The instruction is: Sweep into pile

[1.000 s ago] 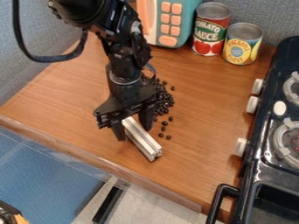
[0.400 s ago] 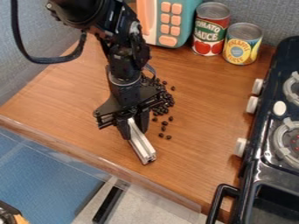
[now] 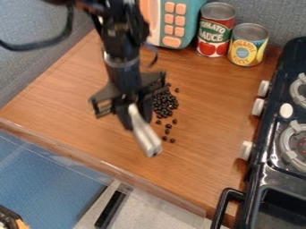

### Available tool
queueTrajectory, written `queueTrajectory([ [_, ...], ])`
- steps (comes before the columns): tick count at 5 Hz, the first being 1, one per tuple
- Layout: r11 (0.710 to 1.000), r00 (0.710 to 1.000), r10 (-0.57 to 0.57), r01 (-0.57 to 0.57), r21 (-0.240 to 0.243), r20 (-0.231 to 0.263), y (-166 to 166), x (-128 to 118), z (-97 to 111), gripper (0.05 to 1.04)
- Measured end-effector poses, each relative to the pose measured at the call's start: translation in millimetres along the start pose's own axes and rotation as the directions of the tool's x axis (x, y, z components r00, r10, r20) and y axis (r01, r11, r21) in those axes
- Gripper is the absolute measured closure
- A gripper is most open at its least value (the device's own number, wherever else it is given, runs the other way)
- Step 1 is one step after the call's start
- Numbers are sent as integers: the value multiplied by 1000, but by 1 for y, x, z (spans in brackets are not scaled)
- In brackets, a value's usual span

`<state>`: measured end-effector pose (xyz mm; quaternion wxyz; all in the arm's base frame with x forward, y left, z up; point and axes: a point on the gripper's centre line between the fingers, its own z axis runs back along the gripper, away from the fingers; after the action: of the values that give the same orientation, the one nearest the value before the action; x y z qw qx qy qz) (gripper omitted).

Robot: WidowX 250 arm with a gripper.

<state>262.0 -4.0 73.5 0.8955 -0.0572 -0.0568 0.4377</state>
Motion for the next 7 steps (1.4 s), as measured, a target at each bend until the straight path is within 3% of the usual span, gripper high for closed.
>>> queueTrajectory([
  [1,994,999,-52,53,-97,10,-17,-1,41,745],
  [2,958,957,-285,282,-51,-51,-35,-6,48,745],
  [3,855,852,-503,515,64,-148,-45,-11,33,745],
  [4,696,706,-660,703,143,-257,-50,-15,15,745],
  [5,503,532,-778,846,178,-335,-49,-22,-5,745],
  [6,352,384,-861,923,154,-334,-50,-26,-11,745],
  [7,254,265,-913,964,73,-309,-47,-36,-18,745],
])
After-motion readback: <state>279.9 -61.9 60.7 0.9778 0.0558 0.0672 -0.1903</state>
